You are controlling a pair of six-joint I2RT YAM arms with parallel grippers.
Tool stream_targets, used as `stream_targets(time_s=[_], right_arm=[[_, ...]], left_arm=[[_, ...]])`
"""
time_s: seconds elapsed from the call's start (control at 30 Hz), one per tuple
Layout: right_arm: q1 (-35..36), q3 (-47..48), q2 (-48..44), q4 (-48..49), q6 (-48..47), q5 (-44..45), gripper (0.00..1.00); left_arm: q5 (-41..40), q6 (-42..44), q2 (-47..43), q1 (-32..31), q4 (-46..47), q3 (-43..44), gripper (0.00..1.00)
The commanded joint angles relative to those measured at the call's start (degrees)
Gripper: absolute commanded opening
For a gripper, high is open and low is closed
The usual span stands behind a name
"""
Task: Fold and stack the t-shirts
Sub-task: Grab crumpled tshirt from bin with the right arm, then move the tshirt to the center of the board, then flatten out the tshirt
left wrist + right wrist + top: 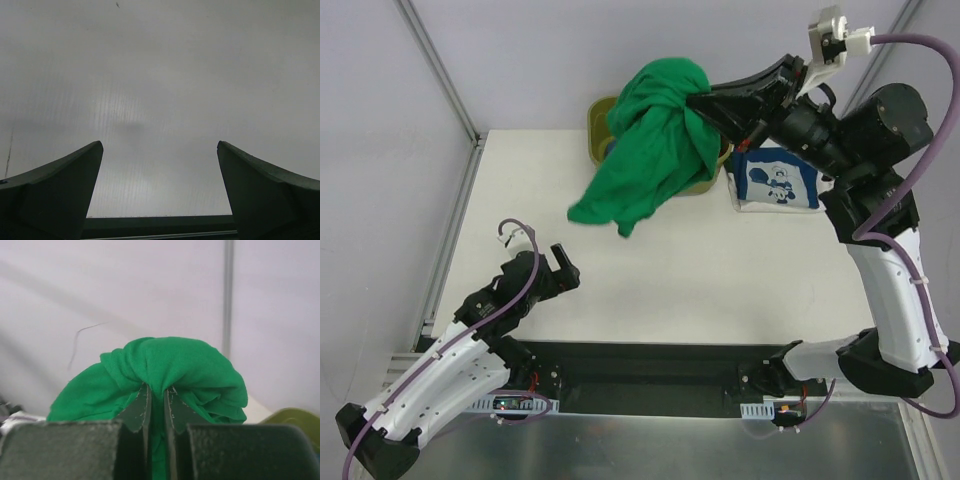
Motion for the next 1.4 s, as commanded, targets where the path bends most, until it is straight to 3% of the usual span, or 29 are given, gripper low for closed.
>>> stream_targets(time_s=[0.0,0.1,0.17,0.27,0.3,0.33,0.4,0.47,0.63,0.77,0.87,0.97,1.03,1.23,1.37], right_arm=[[1.4,-7.3,-0.6,4.4,7.9,-8.5,0.03],[1.4,-19.8,-3.9,2.6,7.6,-2.4,0.12],[1.4,-31.7,-6.4,-1.6,5.6,3.1,0.25],[0.4,-45.0,-6.0,-10.2,4.7,22.4,0.36],[-1.3,-47.1,-5.1,-12.5,6.3,32.8,0.40],[-2.5,-49.3,-2.9,-15.6,7.0,36.0,0.61],[-5.0,-53.5,-0.8,-17.2,8.8,38.5,0.75],[-4.8,-56.1,0.1,-16.8,8.8,37.5,0.99],[-1.7,-58.9,-1.8,-14.4,6.8,35.8,0.97],[7.1,-60.4,-3.1,-14.1,4.2,36.6,0.97],[10.1,-62.2,-4.1,-14.5,6.5,38.5,0.97],[10.2,-66.0,-5.8,-10.2,7.0,36.3,0.97],[10.2,-66.4,-5.7,-6.9,5.9,34.5,0.97],[10.2,-59.2,2.4,-4.0,-4.4,25.7,0.97],[10.8,-46.3,10.8,-5.0,-8.5,20.4,0.99]], left_arm=[[0.9,-1.0,-1.9,-0.1,0.9,0.3,0.99],[1.2,-1.6,-3.4,-0.1,0.7,-0.3,1.00],[1.6,-2.1,-4.5,-0.1,0.4,-0.9,0.99],[1.0,-2.4,-5.7,-0.1,-0.3,-1.6,0.99],[0.7,-2.4,-5.7,-0.1,-1.1,-1.6,0.99],[0.6,-2.4,-5.7,-0.1,-1.5,-1.4,0.99],[0.6,-2.6,-5.5,-0.1,-2.0,-1.1,0.99],[0.6,-3.0,-4.7,-0.1,-2.3,-1.0,0.99],[1.1,-4.5,-1.4,-0.1,-2.5,-1.6,1.00],[2.6,-5.4,0.8,-0.1,-2.2,-1.6,0.99],[9.6,-1.8,2.7,0.0,1.8,-1.6,0.99],[24.7,4.7,5.1,-0.1,11.9,-3.7,0.99],[32.0,3.5,8.1,-0.1,17.5,-7.2,0.99],[33.9,2.1,20.6,-0.2,23.3,-7.2,0.99],[35.8,0.5,25.4,-0.2,28.7,-7.4,0.98]])
